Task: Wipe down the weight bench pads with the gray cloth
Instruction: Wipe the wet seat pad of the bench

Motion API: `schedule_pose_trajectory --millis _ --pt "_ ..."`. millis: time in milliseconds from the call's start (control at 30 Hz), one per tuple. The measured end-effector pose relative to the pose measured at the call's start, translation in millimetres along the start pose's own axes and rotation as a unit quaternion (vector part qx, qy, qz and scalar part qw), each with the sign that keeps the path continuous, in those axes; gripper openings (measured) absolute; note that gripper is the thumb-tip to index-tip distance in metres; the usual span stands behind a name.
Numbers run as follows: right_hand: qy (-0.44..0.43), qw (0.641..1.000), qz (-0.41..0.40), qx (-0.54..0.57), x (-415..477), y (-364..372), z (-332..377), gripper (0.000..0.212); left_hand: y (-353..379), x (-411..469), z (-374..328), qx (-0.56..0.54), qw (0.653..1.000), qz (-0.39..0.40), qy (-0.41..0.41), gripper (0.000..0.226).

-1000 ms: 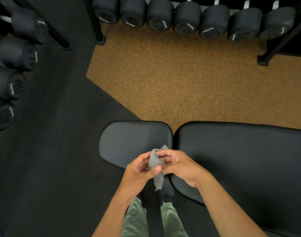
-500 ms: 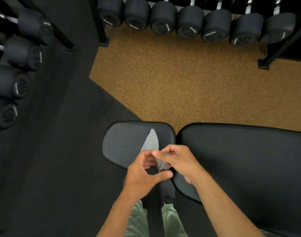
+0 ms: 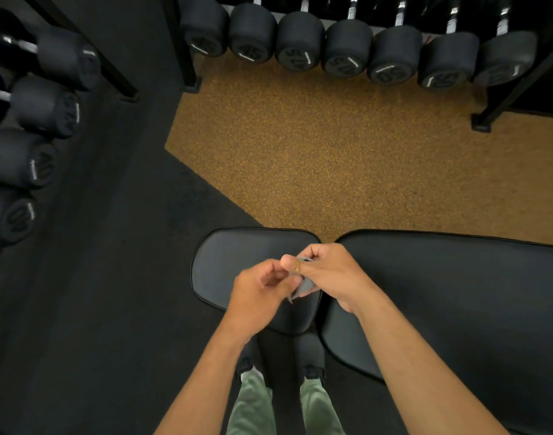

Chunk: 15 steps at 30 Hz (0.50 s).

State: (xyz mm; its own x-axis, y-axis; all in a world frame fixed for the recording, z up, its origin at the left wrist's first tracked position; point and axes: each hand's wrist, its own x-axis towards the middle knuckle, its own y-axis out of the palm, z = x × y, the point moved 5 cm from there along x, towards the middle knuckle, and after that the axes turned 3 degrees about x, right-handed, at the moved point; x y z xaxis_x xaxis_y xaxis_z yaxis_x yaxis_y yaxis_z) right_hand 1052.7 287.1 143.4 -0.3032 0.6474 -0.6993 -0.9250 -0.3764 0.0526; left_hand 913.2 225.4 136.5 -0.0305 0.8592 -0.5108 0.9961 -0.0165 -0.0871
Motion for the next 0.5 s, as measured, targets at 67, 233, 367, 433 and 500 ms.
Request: schedule_pose_trajectory --millis 67,233,367,433,500 --pt "0.007 1.000 0.006 -0.009 1 -1 2 0.064 -4 6 2 0.005 1.000 -0.025 0.008 0.010" --pt "-0.018 0.966 -0.025 -0.256 10 -16 9 0.025 -33 22 -3 0.007 0.997 -0.070 -0.026 0.024" --pt "-0.088 0.917 -0.112 -0.372 21 -23 28 0.010 -59 49 -20 0.193 0.978 -0.072 0.028 0.016" --pt "-0.134 0.906 -0.138 -0.376 24 -25 43 0.015 -76 62 -42 0.266 0.956 -0.083 0.087 0.016" --pt "-0.184 0.900 -0.151 -0.366 26 -26 59 0.020 -95 69 -63 0.315 0.935 -0.092 0.138 0.021"
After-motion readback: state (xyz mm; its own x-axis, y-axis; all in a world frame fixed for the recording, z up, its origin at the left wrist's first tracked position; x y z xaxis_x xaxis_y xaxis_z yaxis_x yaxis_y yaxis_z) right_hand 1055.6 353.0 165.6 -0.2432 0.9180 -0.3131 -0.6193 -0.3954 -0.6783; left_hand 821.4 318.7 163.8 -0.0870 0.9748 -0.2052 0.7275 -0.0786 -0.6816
